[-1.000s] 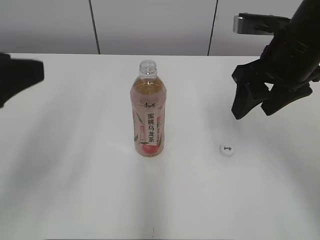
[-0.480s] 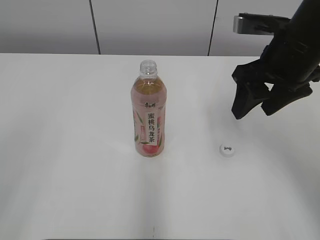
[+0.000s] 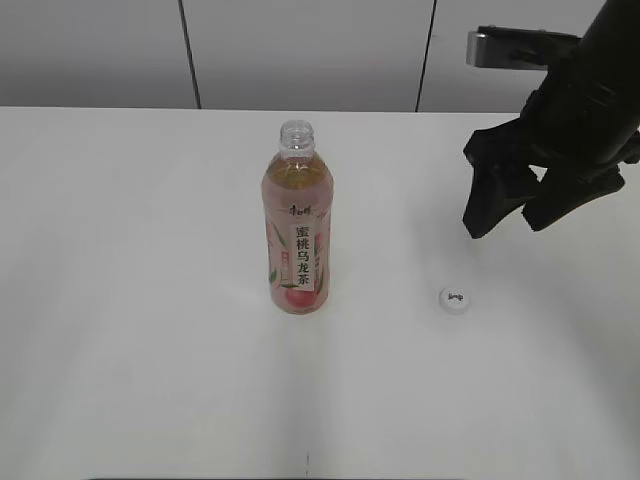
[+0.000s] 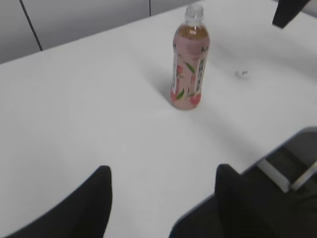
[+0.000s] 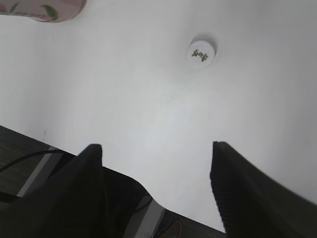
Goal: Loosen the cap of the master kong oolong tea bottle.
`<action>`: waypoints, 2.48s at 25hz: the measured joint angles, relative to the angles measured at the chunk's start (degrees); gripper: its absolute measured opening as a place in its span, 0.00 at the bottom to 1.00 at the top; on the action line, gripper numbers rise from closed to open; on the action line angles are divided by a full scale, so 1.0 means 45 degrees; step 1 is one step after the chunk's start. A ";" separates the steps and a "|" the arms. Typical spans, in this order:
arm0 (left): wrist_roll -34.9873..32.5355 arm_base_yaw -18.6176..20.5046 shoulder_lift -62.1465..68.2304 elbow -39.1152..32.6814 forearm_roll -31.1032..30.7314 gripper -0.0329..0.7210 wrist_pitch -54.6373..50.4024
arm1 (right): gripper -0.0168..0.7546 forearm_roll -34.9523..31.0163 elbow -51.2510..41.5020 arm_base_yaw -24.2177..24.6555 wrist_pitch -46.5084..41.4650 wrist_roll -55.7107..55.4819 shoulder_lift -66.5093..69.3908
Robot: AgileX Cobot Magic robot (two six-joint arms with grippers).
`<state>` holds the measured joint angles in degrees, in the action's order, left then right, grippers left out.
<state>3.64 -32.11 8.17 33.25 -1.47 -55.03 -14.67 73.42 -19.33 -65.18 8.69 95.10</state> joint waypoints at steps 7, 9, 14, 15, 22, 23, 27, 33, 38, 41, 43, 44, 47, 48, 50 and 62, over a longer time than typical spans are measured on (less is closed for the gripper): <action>-0.0559 0.0000 -0.0331 -0.0287 0.0132 0.58 -0.0763 | 0.69 -0.0011 0.0000 0.0000 0.0000 0.0000 0.0000; -0.0583 0.0000 -0.0483 -0.0287 0.0132 0.58 -0.0763 | 0.69 -0.0011 0.0000 0.0000 0.0000 0.0000 0.0000; -0.0587 0.0000 -0.0510 -0.0287 0.0132 0.58 -0.0763 | 0.69 -0.0011 0.0000 0.0000 0.0000 0.0000 0.0000; -0.0587 0.0000 -0.0510 -0.0287 0.0132 0.58 -0.0763 | 0.69 -0.0011 0.0000 0.0000 0.0000 0.0000 0.0000; -0.0598 0.0000 -0.0510 -0.0287 0.0158 0.57 -0.0763 | 0.69 0.0086 0.0000 0.0000 -0.0284 0.0012 -0.0013; -0.0598 0.0000 -0.0510 -0.0287 0.0158 0.57 -0.0763 | 0.69 0.0370 0.0000 0.0000 -0.0522 -0.0002 -0.0046; -0.0598 0.0936 -0.0515 -0.0287 0.0182 0.57 -0.0763 | 0.69 0.2291 -0.0276 0.0000 -0.0814 -0.1180 -0.1207; -0.0598 0.2925 -0.1368 -0.0287 0.0197 0.53 -0.0768 | 0.69 0.4008 -0.2103 0.0000 -0.0344 -0.2248 -0.5441; -0.0598 0.4683 -0.1892 -0.0287 0.0207 0.50 -0.0808 | 0.69 0.4385 -0.4878 0.0000 0.0887 -0.2431 -0.9455; -0.0598 0.5196 -0.1892 -0.0287 0.0207 0.49 -0.0826 | 0.69 0.5074 -0.6620 0.0000 0.1271 -0.2481 -1.2279; -0.0598 0.5319 -0.1892 -0.0287 0.0222 0.48 -0.0826 | 0.69 0.5304 -0.7720 0.0000 0.1291 -0.2490 -1.3909; -0.0598 0.5358 -0.1892 -0.0287 0.0222 0.47 -0.0814 | 0.69 0.5335 -0.8308 0.0000 0.1291 -0.2490 -1.4588; -0.0598 0.5398 -0.1892 -0.0287 0.0222 0.46 -0.0823 | 0.69 0.5296 -0.9375 0.0000 0.1133 -0.2447 -1.6931; -0.0598 0.5408 -0.1892 -0.0287 0.0222 0.45 -0.0823 | 0.69 0.5283 -0.9412 0.0000 0.1145 -0.2423 -1.7536; -0.0598 0.5433 -0.1892 -0.0287 0.0222 0.44 -0.0823 | 0.69 0.5269 -0.9446 0.0000 0.1151 -0.2402 -1.8820; -0.0598 0.5668 -0.1892 -0.0287 0.0217 0.37 -0.0811 | 0.69 0.4588 -0.9794 0.0000 0.0505 -0.1819 -2.1217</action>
<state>0.95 -6.60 -0.34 31.96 -0.49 -58.68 5.98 29.35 -19.33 -62.90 0.50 -0.37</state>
